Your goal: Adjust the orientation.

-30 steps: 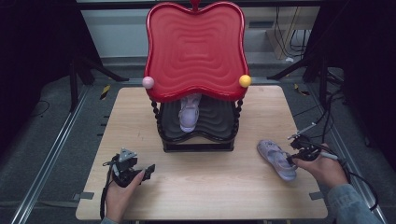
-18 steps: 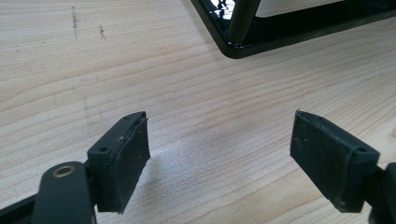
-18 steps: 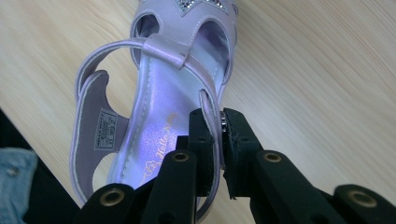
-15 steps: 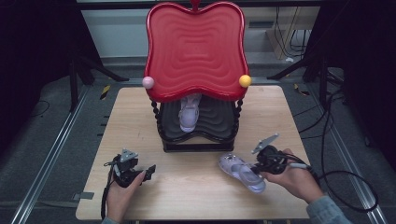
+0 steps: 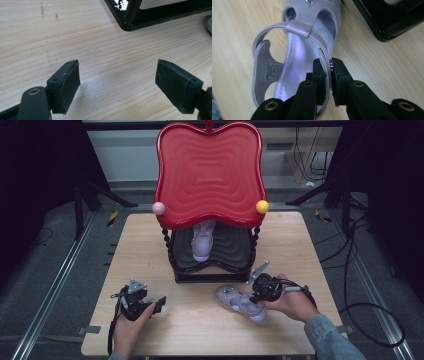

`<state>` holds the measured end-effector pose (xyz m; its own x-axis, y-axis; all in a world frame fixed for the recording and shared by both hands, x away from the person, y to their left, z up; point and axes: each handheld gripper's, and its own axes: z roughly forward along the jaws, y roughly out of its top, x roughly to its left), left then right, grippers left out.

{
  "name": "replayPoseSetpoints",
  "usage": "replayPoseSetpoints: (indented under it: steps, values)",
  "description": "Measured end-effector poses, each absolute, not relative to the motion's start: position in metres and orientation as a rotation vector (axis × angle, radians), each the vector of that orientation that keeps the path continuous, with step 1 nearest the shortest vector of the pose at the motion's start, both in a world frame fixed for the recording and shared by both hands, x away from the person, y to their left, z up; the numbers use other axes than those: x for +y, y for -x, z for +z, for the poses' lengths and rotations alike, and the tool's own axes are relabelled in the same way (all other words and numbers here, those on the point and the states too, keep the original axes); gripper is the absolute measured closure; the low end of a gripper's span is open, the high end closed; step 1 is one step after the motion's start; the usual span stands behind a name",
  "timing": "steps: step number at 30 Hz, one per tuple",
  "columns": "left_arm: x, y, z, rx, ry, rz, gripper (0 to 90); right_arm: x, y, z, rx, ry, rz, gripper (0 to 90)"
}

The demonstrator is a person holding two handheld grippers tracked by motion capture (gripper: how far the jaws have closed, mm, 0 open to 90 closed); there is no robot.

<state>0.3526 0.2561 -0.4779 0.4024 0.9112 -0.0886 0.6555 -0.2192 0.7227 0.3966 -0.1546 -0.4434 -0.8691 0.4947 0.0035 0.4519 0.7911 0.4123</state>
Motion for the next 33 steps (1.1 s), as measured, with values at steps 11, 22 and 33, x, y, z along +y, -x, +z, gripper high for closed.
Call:
replayPoseSetpoints:
  steps: [11, 22, 33]
  values:
    - [0.256, -0.353, -0.480, 1.346, -1.954, 0.466, 18.4, -0.164, -0.388, -0.438, 2.826, -0.853, 0.620, 58.1]
    - [0.254, -0.352, -0.479, 1.343, -1.937, 0.460, 15.4, -0.154, -0.351, -0.408, 2.841, -0.837, 0.609, 53.5]
    - [0.254, -0.352, -0.481, 1.338, -1.951, 0.455, 10.1, -0.129, -0.351, -0.434, 2.921, -0.820, 0.526, 62.7]
